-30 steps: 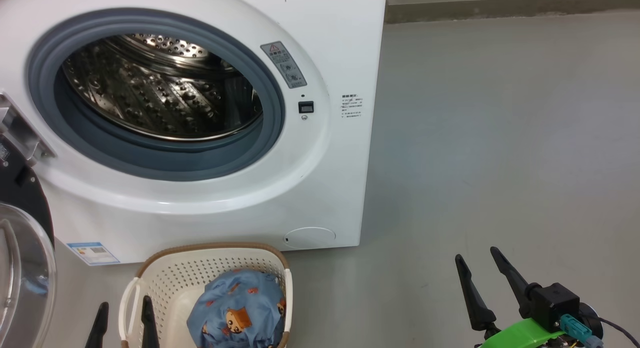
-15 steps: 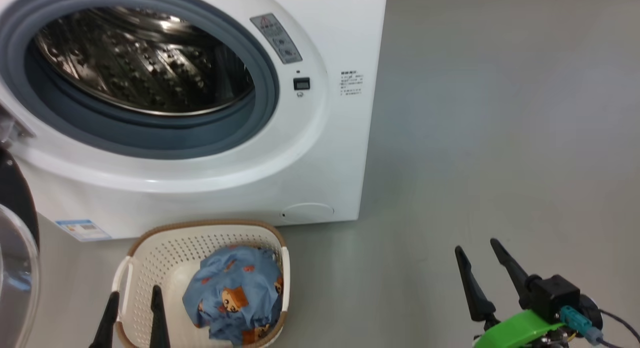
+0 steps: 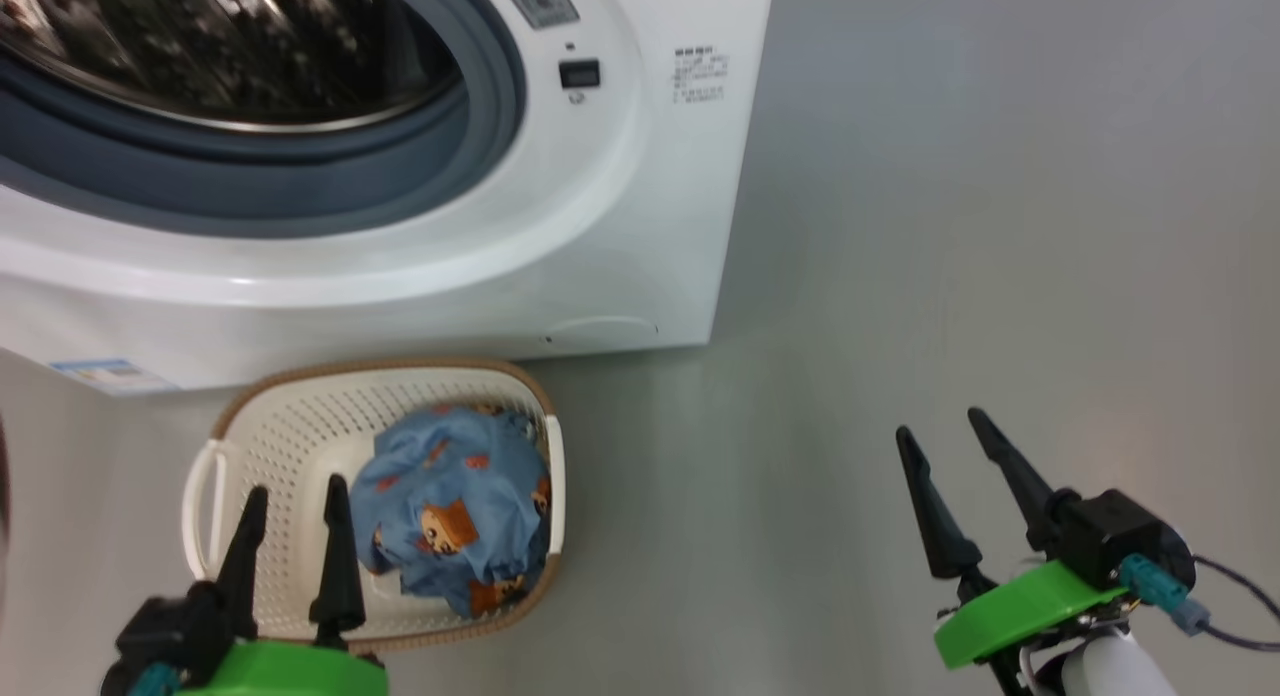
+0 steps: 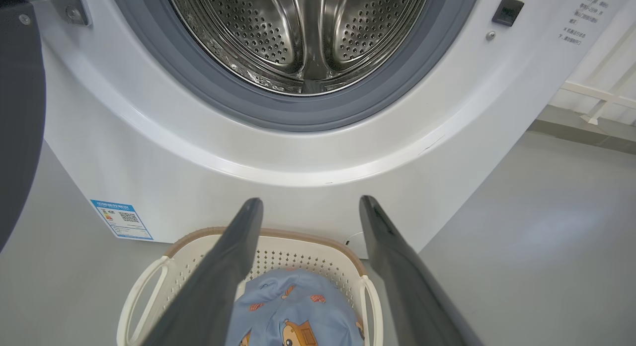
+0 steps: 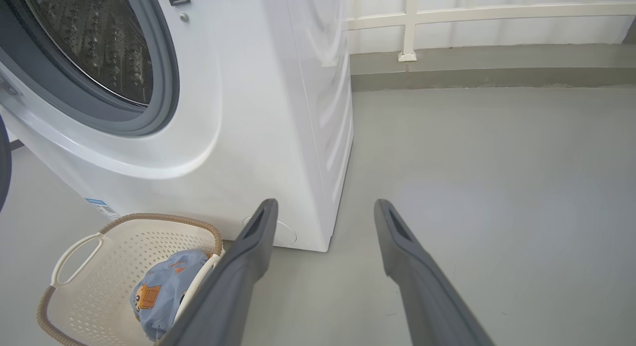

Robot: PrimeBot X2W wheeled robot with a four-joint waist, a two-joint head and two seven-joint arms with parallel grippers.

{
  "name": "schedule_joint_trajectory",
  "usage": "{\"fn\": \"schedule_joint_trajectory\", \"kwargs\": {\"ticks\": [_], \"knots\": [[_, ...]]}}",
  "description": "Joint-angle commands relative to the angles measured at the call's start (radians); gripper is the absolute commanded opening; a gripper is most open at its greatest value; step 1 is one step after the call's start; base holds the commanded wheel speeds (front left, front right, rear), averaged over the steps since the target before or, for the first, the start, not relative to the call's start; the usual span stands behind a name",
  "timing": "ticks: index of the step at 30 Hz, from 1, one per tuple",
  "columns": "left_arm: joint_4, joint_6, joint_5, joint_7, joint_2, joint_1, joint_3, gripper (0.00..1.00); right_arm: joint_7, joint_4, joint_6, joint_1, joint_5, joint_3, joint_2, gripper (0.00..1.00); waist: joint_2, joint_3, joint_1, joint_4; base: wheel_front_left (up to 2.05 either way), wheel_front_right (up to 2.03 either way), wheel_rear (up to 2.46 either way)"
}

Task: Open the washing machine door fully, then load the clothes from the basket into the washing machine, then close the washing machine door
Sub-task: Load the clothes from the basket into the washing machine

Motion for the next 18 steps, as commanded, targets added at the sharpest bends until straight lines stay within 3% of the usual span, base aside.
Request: {"fn": "schedule_joint_trajectory", "kwargs": {"ticks": [1, 18], "knots": [[0.006, -0.014, -0.009, -0.005, 0.016, -0.042, 0.033, 1.0, -0.012, -0.029, 0.006, -0.025, 0.021, 0.033, -0.01, 1.0, 0.0, 0.08, -0.0001, -0.017, 0.0, 0.0, 0.0], [0.305, -0.081, -0.083, -0.005, 0.016, -0.288, 0.045, 1.0, -0.012, -0.075, 0.006, -0.093, 0.042, 0.046, -0.033, 1.0, 0.0, 0.319, -0.0001, -0.071, 0.0, 0.0, 0.0]]}}
